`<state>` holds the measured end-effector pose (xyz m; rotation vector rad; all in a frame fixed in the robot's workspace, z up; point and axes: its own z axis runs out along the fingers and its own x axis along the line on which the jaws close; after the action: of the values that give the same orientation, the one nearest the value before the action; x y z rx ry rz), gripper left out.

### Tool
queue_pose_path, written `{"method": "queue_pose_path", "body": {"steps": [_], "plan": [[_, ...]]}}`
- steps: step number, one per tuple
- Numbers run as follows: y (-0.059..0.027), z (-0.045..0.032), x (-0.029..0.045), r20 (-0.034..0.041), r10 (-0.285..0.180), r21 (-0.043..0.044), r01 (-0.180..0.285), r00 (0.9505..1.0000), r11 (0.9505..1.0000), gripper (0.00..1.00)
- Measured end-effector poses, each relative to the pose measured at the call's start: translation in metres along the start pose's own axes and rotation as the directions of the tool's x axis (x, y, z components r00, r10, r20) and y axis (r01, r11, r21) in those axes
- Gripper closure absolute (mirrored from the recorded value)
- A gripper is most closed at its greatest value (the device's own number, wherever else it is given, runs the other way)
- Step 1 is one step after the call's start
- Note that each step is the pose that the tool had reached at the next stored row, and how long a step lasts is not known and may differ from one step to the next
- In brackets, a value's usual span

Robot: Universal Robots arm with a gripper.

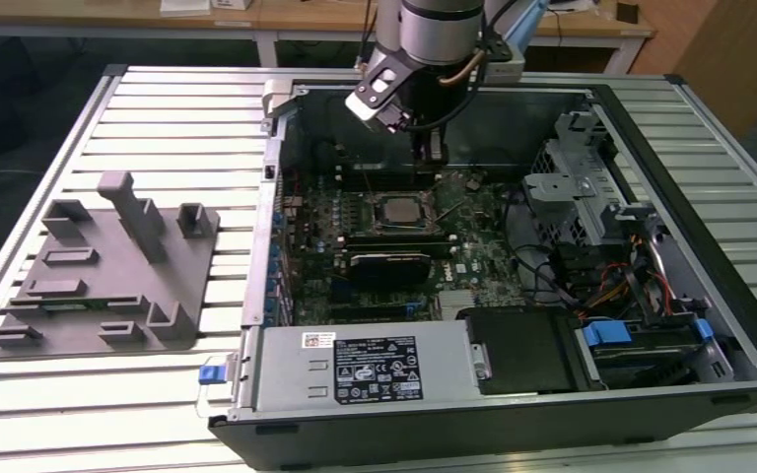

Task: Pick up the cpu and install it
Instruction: 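Close the cpu cover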

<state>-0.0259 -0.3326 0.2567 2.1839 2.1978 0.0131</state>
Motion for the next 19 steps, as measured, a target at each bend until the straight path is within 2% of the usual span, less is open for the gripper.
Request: {"method": "queue_pose_path", "body": {"steps": [10,19], "plan": [[0.0166,0.0006,-0.0001,0.0000,0.000,0.0000,0.000,1.0000,1.0000,0.89],[0.0186,-0.0041,-0.0002,-0.0002,0.000,0.0000,0.000,1.0000,1.0000,0.89]]}}
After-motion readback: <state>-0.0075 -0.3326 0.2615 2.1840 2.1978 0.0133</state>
